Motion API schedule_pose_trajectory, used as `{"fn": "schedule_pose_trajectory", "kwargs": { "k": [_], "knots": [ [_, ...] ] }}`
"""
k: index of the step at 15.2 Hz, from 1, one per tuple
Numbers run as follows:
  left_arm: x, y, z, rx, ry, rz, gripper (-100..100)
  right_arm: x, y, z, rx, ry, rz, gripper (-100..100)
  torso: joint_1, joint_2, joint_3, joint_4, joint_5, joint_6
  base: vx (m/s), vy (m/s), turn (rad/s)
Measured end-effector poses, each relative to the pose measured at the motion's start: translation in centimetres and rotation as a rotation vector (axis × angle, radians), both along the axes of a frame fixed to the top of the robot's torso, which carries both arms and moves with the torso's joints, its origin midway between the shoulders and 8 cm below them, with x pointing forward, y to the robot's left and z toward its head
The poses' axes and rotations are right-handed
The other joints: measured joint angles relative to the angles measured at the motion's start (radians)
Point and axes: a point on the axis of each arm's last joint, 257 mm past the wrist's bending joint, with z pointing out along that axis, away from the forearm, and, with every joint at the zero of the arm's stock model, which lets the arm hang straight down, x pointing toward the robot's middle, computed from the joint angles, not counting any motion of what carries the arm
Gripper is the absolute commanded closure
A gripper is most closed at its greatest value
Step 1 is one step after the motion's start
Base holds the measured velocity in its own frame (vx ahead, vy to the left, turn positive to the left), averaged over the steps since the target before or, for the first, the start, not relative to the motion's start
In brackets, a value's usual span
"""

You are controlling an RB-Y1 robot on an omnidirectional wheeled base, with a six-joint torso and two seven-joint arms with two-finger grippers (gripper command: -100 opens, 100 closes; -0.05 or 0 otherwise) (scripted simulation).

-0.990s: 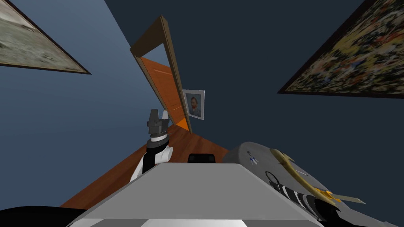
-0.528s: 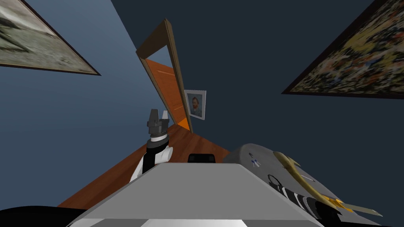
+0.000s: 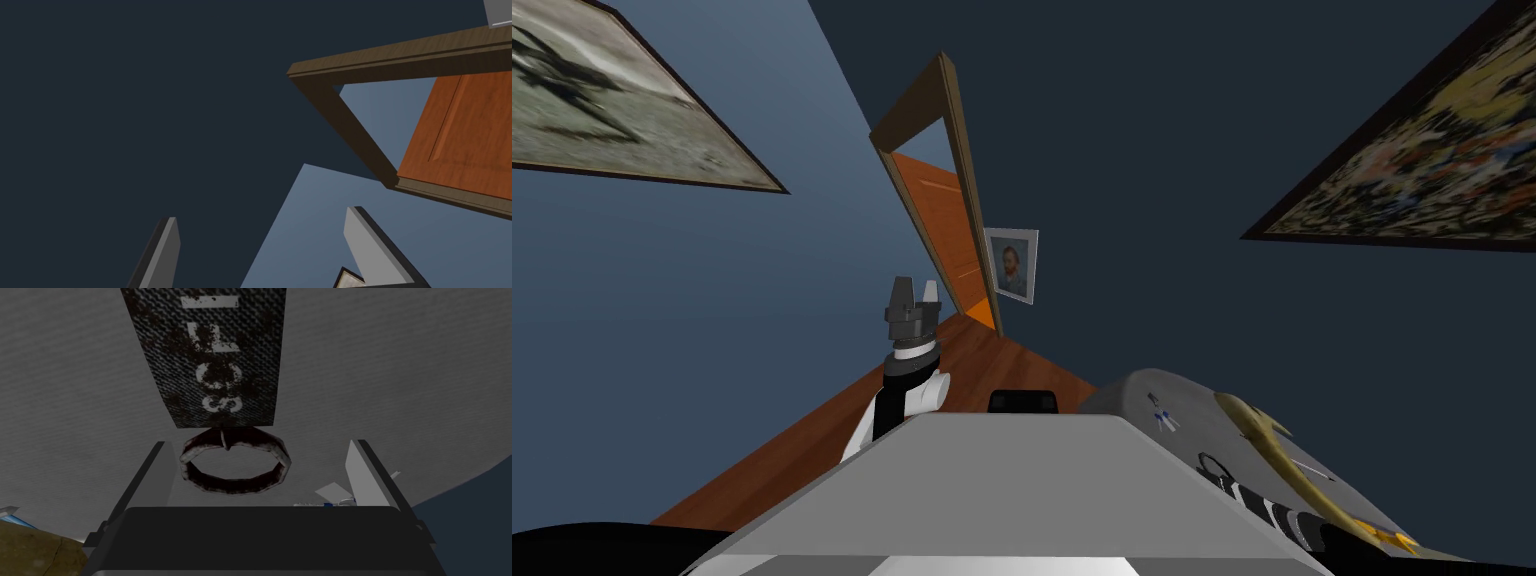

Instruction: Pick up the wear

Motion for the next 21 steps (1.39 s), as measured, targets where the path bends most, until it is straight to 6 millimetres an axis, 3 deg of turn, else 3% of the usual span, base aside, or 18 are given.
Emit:
{"fn": "schedule_pose_trajectory", "kwargs": {
  "k": [7, 9, 12, 17, 21],
  "knots": [
    [0.0, 0.0, 0.0, 0.000, 0.000, 0.000, 0, -1.3, -0.1, -0.3, -0.007, -0.003, -0.028, -100, 0.000, 0.000, 0.000, 0.000, 0.000, 0.000, -0.002, -0.003, 0.053],
    [0.0, 0.0, 0.0, 0.000, 0.000, 0.000, 0, -2.7, 0.3, -0.4, 0.002, 0.009, -0.034, -100, 0.000, 0.000, 0.000, 0.000, 0.000, 0.000, -0.003, -0.006, 0.070],
    [0.0, 0.0, 0.0, 0.000, 0.000, 0.000, 0, -2.5, -0.1, -0.4, -0.010, -0.002, -0.050, -100, 0.000, 0.000, 0.000, 0.000, 0.000, 0.000, -0.001, 0.000, 0.039],
    [0.0, 0.0, 0.0, 0.000, 0.000, 0.000, 0, -4.6, 0.7, -0.6, 0.001, 0.013, -0.071, -100, 0.000, 0.000, 0.000, 0.000, 0.000, 0.000, -0.003, -0.004, 0.069],
    [0.0, 0.0, 0.0, 0.000, 0.000, 0.000, 0, -4.3, 0.9, -0.9, 0.005, -0.005, -0.083, -100, -0.001, -0.002, 0.000, 0.001, -0.003, -0.002, -0.004, -0.004, 0.000]
  ]
}}
